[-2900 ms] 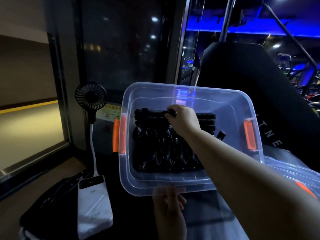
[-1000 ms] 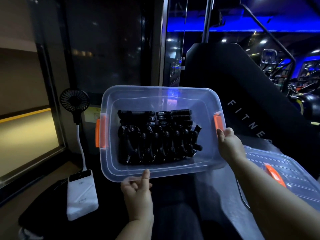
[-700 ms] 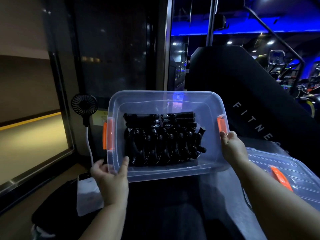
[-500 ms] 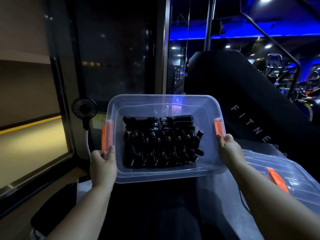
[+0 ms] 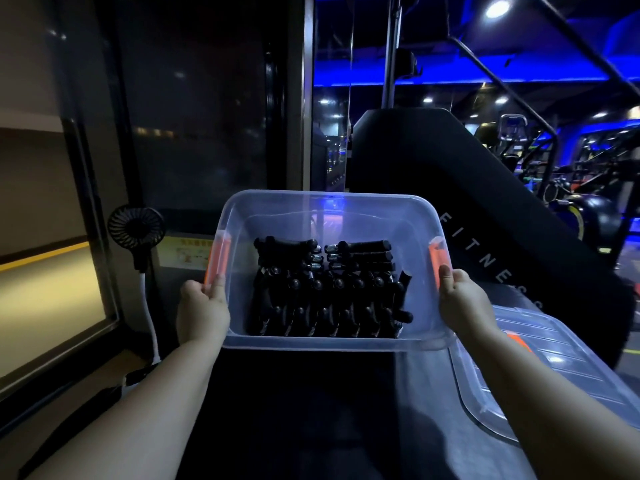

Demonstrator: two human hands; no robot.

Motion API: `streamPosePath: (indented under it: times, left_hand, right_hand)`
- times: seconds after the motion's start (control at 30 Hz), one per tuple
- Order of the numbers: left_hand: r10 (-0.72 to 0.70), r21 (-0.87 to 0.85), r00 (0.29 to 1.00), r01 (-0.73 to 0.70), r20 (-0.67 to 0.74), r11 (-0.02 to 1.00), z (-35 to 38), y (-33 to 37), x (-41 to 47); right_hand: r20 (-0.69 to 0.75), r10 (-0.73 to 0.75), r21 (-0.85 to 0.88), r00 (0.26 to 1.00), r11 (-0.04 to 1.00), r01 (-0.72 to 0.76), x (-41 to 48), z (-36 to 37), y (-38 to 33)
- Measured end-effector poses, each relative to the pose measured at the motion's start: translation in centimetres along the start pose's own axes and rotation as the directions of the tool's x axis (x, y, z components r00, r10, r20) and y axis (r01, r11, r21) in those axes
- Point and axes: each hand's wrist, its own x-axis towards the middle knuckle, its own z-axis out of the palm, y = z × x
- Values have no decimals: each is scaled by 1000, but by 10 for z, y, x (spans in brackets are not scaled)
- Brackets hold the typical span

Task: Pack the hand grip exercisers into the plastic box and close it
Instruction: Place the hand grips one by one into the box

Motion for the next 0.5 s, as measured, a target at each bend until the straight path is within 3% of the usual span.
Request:
streamPosePath:
  times: [0.13, 0.27, 0.37, 0.5]
  left_hand:
    - [45, 197, 995, -62, 88, 978, 6, 6, 14]
    - [133, 444, 975, -201, 179, 873, 10, 18, 41]
    - [192, 416, 958, -266, 211, 870, 21, 37, 55]
    - [210, 360, 961, -263, 182, 895, 29, 38, 64]
  right_hand:
    - [-15, 30, 3, 999, 1000, -30, 3, -8, 6]
    - [-27, 47, 4, 999, 999, -47, 6, -7, 4]
    - [-35, 80, -51, 996, 995, -81, 8, -8, 4]
    - [-51, 77, -261, 996, 961, -88, 19, -12, -3]
